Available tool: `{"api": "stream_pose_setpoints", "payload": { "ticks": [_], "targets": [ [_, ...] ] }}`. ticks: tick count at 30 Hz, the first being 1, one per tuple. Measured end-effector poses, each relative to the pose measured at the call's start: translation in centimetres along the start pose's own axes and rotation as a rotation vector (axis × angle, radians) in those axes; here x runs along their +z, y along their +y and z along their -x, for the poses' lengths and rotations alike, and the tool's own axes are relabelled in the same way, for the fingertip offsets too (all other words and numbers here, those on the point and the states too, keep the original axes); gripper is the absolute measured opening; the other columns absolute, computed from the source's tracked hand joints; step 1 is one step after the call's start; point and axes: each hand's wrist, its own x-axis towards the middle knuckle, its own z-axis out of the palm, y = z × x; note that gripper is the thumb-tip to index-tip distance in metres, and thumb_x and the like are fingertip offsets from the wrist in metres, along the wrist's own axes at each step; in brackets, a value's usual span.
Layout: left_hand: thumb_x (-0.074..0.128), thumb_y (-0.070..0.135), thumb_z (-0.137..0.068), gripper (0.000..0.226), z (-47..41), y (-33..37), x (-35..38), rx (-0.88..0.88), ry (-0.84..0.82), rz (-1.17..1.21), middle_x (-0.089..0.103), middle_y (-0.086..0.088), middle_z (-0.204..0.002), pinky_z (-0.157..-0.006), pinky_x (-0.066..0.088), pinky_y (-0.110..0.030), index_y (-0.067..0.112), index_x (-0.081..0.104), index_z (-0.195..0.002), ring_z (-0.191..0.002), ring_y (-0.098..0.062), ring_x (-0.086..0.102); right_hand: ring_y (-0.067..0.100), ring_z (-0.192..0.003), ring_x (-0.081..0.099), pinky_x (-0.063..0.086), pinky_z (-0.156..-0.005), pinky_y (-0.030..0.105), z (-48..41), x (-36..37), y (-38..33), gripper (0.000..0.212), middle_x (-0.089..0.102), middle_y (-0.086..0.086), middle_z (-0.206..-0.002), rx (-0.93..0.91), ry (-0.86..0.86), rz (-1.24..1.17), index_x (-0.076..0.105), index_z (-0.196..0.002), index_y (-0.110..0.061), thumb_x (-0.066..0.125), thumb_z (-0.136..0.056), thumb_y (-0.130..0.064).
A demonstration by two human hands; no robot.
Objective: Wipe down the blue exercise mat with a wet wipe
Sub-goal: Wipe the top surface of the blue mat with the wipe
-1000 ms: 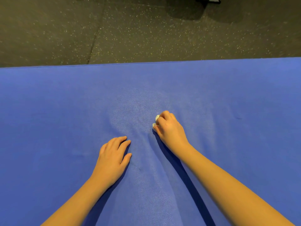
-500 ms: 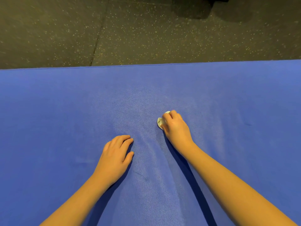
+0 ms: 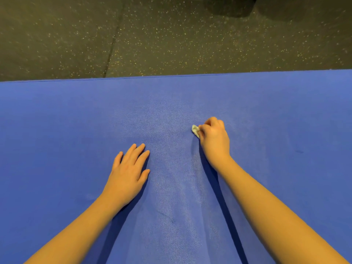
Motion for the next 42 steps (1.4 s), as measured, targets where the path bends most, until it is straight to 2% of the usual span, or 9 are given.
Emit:
{"api": "stream_pose_setpoints", "payload": {
  "ticks": [6, 12, 19, 23, 27, 31, 36, 39, 42],
  "targets": [
    [0.017, 0.053, -0.089, 0.071, -2.0, -0.3, -0.2, -0.025, -0.018, 0.022, 0.024, -0.002, -0.158, -0.115, 0.011, -0.049, 0.016, 0.036, -0.148, -0.147, -0.024, 0.016, 0.026, -0.058, 0.04, 0.036, -0.039, 0.035, 1.5, 0.0, -0.4, 0.039, 0.047, 0.007, -0.065, -0.262, -0.105, -0.075, 0.052, -0.066, -0.006, 0.053, -0.094, -0.034],
    [0.018, 0.053, -0.093, 0.067, -4.3, -0.9, -0.3, 0.001, -0.024, -0.022, 0.024, -0.001, -0.158, -0.116, 0.01, -0.049, 0.019, 0.034, -0.149, -0.147, -0.023, 0.016, 0.031, -0.057, 0.046, 0.035, -0.04, 0.032, -4.3, 1.4, 0.8, 0.038, 0.047, 0.016, -0.064, -0.008, 0.043, -0.053, 0.047, -0.056, 0.001, 0.073, -0.082, -0.007],
    [0.01, 0.054, -0.1, 0.065, -5.3, -1.7, 0.3, 0.045, -0.01, -0.131, 0.031, -0.005, -0.155, -0.113, 0.017, -0.051, 0.017, 0.038, -0.146, -0.143, -0.028, 0.027, 0.027, -0.061, 0.048, 0.027, -0.043, 0.026, -3.4, 1.2, 0.4, 0.052, 0.053, 0.006, -0.067, -0.396, -0.03, 0.024, 0.055, -0.06, -0.007, 0.044, -0.1, -0.038],
    [0.01, 0.054, -0.1, 0.066, -5.3, -1.7, 0.5, 0.052, 0.005, -0.137, 0.031, -0.006, -0.155, -0.113, 0.018, -0.052, 0.017, 0.039, -0.146, -0.143, -0.028, 0.027, 0.034, -0.063, 0.05, 0.021, -0.047, 0.03, -9.3, 2.1, 0.8, 0.034, 0.051, 0.016, -0.068, -0.103, 0.006, 0.145, 0.051, -0.059, -0.002, 0.075, -0.08, -0.011],
    [0.011, 0.053, -0.1, 0.065, -5.2, -1.7, 0.6, 0.055, 0.017, -0.123, 0.03, -0.005, -0.155, -0.114, 0.017, -0.052, 0.017, 0.039, -0.145, -0.144, -0.027, 0.026, 0.04, -0.071, 0.053, 0.032, -0.053, 0.036, -10.9, 3.2, -0.3, 0.019, 0.057, 0.024, -0.083, -0.028, -0.05, 0.015, 0.061, -0.088, 0.004, 0.061, -0.092, -0.014],
    [0.012, 0.053, -0.1, 0.065, -5.3, -1.7, 0.6, 0.051, 0.025, -0.118, 0.031, -0.004, -0.155, -0.114, 0.019, -0.052, 0.017, 0.041, -0.145, -0.143, -0.026, 0.026, 0.027, -0.056, 0.03, 0.02, -0.044, 0.027, -11.6, 2.5, 1.0, 0.036, 0.034, 0.012, -0.065, -0.227, -0.072, 0.051, 0.041, -0.063, -0.007, 0.063, -0.091, -0.015],
    [0.011, 0.053, -0.1, 0.064, -5.3, -1.6, 0.5, 0.047, 0.009, -0.129, 0.032, -0.004, -0.155, -0.113, 0.018, -0.052, 0.018, 0.042, -0.144, -0.143, -0.026, 0.026, 0.025, -0.075, 0.031, 0.016, -0.052, 0.033, -16.4, 2.3, 1.1, 0.033, 0.036, 0.013, -0.086, 0.222, -0.109, 0.189, 0.034, -0.062, -0.005, 0.044, -0.094, -0.007],
    [0.011, 0.052, -0.1, 0.064, -5.3, -1.6, 0.6, 0.043, 0.001, -0.127, 0.032, -0.004, -0.155, -0.113, 0.019, -0.052, 0.018, 0.042, -0.144, -0.143, -0.026, 0.026, 0.027, -0.066, 0.034, 0.028, -0.056, 0.033, -14.9, 3.5, -1.3, 0.035, 0.04, 0.016, -0.08, -0.058, -0.16, 0.046, 0.052, -0.068, 0.004, 0.05, -0.097, -0.014],
    [0.011, 0.052, -0.1, 0.064, -5.3, -1.6, 0.6, 0.041, 0.0, -0.133, 0.031, -0.004, -0.155, -0.113, 0.02, -0.052, 0.018, 0.042, -0.144, -0.143, -0.026, 0.026, 0.027, -0.064, 0.036, 0.022, -0.047, 0.025, -14.4, 3.5, -0.6, 0.031, 0.047, 0.016, -0.072, -0.294, -0.174, 0.107, 0.053, -0.063, 0.0, 0.065, -0.089, -0.011]
  ]
}}
